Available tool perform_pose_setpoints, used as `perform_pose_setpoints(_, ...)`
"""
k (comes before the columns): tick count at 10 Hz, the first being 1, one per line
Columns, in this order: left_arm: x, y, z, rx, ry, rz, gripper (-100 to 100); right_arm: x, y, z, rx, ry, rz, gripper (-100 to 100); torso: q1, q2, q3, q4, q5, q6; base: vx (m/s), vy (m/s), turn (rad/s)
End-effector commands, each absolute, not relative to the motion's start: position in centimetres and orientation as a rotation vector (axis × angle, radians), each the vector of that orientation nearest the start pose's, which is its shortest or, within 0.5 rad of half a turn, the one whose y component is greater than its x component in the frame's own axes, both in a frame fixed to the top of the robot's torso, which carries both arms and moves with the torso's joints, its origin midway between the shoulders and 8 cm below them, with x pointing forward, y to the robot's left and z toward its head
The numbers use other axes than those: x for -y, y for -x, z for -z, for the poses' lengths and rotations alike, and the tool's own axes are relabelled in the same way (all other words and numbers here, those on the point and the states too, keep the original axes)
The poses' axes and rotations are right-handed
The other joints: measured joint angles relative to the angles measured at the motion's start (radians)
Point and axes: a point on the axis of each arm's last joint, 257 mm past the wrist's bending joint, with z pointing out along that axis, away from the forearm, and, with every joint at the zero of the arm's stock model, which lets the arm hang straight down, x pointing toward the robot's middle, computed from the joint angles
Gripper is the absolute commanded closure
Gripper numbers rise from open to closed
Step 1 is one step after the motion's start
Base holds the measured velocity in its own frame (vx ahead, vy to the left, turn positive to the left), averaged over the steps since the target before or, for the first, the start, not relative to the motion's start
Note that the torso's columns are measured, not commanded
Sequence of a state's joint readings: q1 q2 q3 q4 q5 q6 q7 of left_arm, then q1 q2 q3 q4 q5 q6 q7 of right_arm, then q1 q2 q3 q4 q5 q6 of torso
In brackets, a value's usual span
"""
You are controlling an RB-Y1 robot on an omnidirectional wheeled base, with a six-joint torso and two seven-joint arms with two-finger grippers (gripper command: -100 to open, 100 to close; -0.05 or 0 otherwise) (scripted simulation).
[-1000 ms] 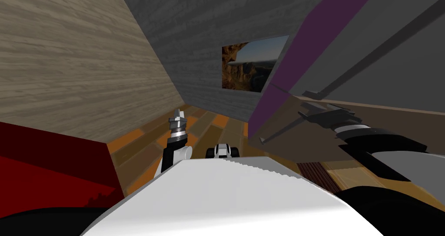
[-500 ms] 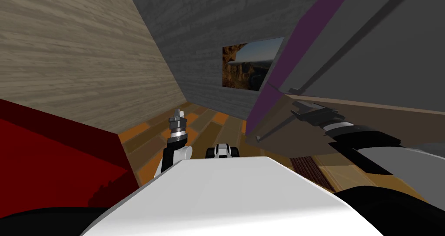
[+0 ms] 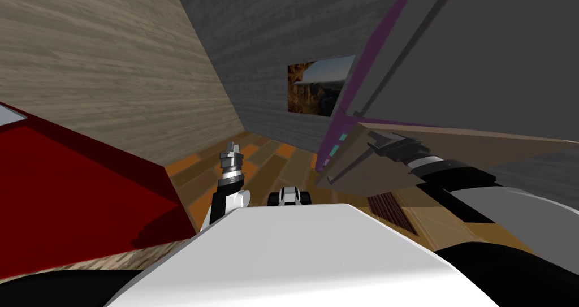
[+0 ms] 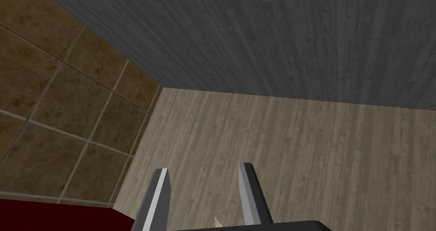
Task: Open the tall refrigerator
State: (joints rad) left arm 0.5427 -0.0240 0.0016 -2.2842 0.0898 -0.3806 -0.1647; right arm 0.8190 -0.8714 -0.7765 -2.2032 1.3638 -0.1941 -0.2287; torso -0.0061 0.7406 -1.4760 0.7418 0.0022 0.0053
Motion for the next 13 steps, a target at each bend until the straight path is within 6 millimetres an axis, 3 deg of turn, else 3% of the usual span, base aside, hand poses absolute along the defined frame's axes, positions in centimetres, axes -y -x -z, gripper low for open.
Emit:
perform_pose_setpoints(1,-30.0,-35.6,1.2,-0.694,0.786,1.157,0,47.0,-35.7,-1.8,-1.437,0.618,0.608,100,0.001,0.004,0.003,0.000,-0.001,-0.001,-0.349,-0.123,0.047)
perform_pose_setpoints(2,-30.0,-35.6,1.2,-0.694,0.786,1.157,0,47.0,-35.7,-1.8,-1.437,0.618,0.608,100,0.005,0.006,0.005,0.000,-0.002,-0.003,-0.266,-0.113,0.027)
perform_pose_setpoints(3,-30.0,-35.6,1.2,-0.694,0.786,1.157,0,45.5,-35.8,-2.0,-1.423,0.638,0.584,100,0.005,0.000,0.002,-0.001,-0.001,-0.002,-0.252,-0.162,0.021)
perform_pose_setpoints(4,-30.0,-35.6,1.2,-0.694,0.786,1.157,0,45.8,-35.9,-1.3,-1.441,0.637,0.585,100,0.003,-0.003,-0.002,-0.001,0.000,-0.004,-0.131,-0.073,0.033)
perform_pose_setpoints(6,-30.0,-35.6,1.2,-0.695,0.786,1.157,0,42.4,-36.0,-1.0,-1.423,0.685,0.528,100,0.005,-0.011,-0.006,-0.005,0.000,-0.007,-0.153,-0.140,0.057)
perform_pose_setpoints(7,-30.0,-35.6,1.2,-0.695,0.786,1.157,0,42.4,-36.0,-1.0,-1.423,0.685,0.528,100,0.003,-0.004,-0.002,-0.004,-0.002,-0.006,-0.160,-0.166,0.078)
perform_pose_setpoints(9,-30.0,-35.6,1.2,-0.695,0.786,1.157,0,39.5,-35.9,-1.0,-1.399,0.726,0.484,100,-0.001,-0.004,-0.001,-0.004,-0.003,-0.004,-0.188,-0.172,0.062)
perform_pose_setpoints(10,-30.0,-35.6,1.2,-0.695,0.786,1.157,0,39.5,-35.9,-1.0,-1.399,0.726,0.484,100,0.002,0.000,0.002,-0.004,-0.004,-0.005,-0.225,-0.147,0.048)
perform_pose_setpoints(12,-30.0,-35.6,1.2,-0.695,0.786,1.157,0,36.6,-35.7,-1.1,-1.374,0.764,0.439,100,-0.002,-0.004,-0.001,-0.003,-0.004,-0.003,-0.175,-0.200,0.060)
perform_pose_setpoints(13,-30.0,-35.6,1.2,-0.695,0.786,1.157,0,36.6,-35.7,-1.1,-1.374,0.764,0.439,100,-0.002,-0.006,-0.003,-0.004,-0.004,-0.004,-0.150,-0.171,0.061)
